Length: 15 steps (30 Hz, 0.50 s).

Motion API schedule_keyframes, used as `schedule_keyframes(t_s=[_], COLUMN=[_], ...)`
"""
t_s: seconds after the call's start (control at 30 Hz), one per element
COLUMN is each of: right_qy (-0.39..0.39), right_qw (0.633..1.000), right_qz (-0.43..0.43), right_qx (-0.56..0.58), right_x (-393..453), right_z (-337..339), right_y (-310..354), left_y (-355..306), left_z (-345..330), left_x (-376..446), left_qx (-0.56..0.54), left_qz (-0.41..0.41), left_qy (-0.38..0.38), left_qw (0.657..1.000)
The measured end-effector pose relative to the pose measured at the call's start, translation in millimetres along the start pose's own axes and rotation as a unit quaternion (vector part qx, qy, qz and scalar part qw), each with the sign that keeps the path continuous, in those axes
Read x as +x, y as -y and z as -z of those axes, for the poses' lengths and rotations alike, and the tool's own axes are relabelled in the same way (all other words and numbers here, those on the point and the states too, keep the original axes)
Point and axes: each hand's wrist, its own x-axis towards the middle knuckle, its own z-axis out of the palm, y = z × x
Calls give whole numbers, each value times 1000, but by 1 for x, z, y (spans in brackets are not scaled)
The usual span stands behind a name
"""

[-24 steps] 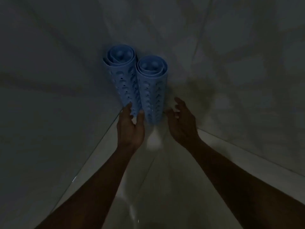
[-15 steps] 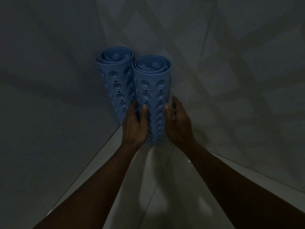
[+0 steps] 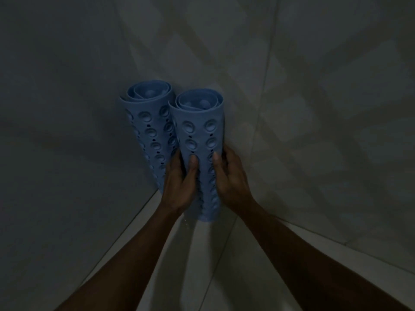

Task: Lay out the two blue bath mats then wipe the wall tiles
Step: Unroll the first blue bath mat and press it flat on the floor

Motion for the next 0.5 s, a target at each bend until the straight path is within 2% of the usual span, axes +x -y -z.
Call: schedule_keyframes(t_s=[0.07,0.13,0.3,0.4,0.5], right_qy=[-13,-22,-62,-77,-106], right_qw=[999,998,996,992,983], right_qz=[-29,-53,-71,-101,-149], right_qx=[19,37,-6,-15,-16], right_x=[0,-5,-31,-45,-71], right_z=[-1,-1,22,41,64], right_y=[-4,-6,23,40,60], left_y=[-5,-8,-17,-48,-69], left_z=[-4,-10,-21,-29,-41], left_x=[1,-6,-28,-43,-60], left_qx=[-25,-37,-23,-138,-173], left_qz=[-7,24,86,153,197], left_qy=[2,-14,-70,-39,3], left_qw=[1000,999,994,978,965])
